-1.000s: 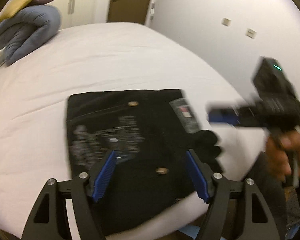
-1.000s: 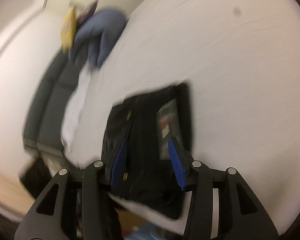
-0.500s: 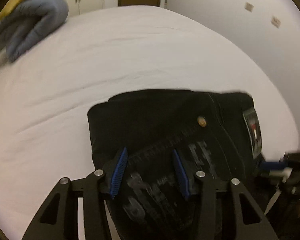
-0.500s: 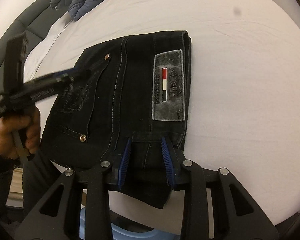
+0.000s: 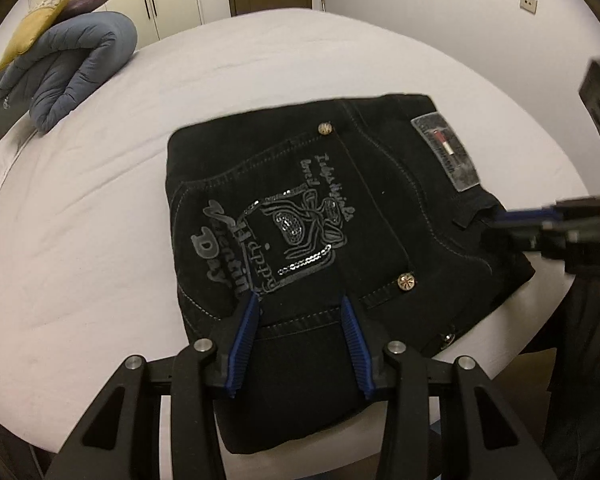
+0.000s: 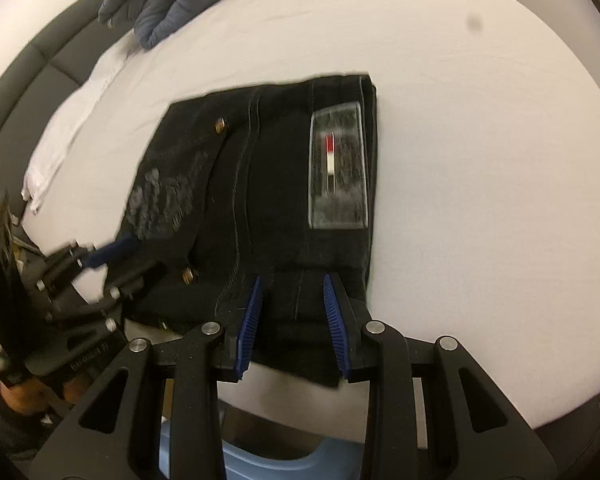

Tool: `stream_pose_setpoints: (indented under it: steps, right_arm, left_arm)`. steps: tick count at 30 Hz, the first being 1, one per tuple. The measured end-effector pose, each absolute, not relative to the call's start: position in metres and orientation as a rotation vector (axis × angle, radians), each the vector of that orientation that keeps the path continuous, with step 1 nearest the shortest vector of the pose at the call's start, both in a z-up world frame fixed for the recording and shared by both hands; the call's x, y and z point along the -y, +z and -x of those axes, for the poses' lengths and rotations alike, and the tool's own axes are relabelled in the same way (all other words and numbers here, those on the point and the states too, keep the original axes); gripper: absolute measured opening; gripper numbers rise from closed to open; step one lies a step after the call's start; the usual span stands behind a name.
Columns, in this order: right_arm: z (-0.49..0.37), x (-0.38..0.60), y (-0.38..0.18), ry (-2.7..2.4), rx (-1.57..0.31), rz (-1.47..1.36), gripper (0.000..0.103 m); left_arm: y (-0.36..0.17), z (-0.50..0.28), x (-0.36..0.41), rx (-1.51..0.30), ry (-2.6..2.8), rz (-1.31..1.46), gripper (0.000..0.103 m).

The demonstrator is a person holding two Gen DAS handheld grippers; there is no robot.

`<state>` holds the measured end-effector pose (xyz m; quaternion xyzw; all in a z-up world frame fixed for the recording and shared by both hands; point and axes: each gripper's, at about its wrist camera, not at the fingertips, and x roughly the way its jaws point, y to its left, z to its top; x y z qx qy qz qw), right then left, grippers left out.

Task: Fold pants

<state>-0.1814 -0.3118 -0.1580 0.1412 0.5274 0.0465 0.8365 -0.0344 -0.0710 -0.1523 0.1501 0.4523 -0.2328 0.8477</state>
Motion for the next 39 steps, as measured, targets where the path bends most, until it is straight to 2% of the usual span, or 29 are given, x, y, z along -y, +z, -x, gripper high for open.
stream_pose_setpoints:
  steps: [9, 16, 19, 25, 29, 30, 32, 37, 39]
  right_arm:
    - [0.185, 0.311, -0.179, 0.128, -1.064, -0.240, 0.030]
    - [0.198, 0.334, -0.149, 0.150, -1.008, -0.418, 0.033]
    - [0.203, 0.351, -0.135, 0.142, -0.958, -0.476, 0.048]
    - [0.195, 0.375, -0.143, 0.109, -0.979, -0.546, 0.048]
    - [0.186, 0.382, -0.155, 0.121, -0.992, -0.598, 0.048]
    - [0.184, 0.384, -0.158, 0.131, -0.997, -0.614, 0.049]
    - [0.175, 0.383, -0.170, 0.147, -1.020, -0.651, 0.054]
    - [0.152, 0.394, -0.192, 0.172, -1.043, -0.731, 0.057]
    - [0.145, 0.398, -0.198, 0.176, -1.046, -0.762, 0.057]
  left_arm:
    - [-0.155, 0.030, 0.072, -0.976, -0.485, -0.294, 0.045]
    - [-0.151, 0.030, 0.073, -0.976, -0.491, -0.281, 0.049]
    - [-0.147, 0.031, 0.070, -0.975, -0.502, -0.274, 0.055]
    - [-0.122, 0.030, 0.058, -0.945, -0.482, -0.243, 0.078]
    - [-0.104, 0.020, 0.029, -0.912, -0.440, -0.162, 0.100]
    - [-0.103, 0.012, 0.019, -0.914, -0.424, -0.128, 0.101]
    - [-0.109, -0.009, 0.000, -0.952, -0.394, -0.062, 0.101]
    - [-0.134, -0.050, -0.023, -1.073, -0.481, 0.129, 0.099]
    - [-0.144, -0.061, -0.018, -1.117, -0.487, 0.133, 0.088]
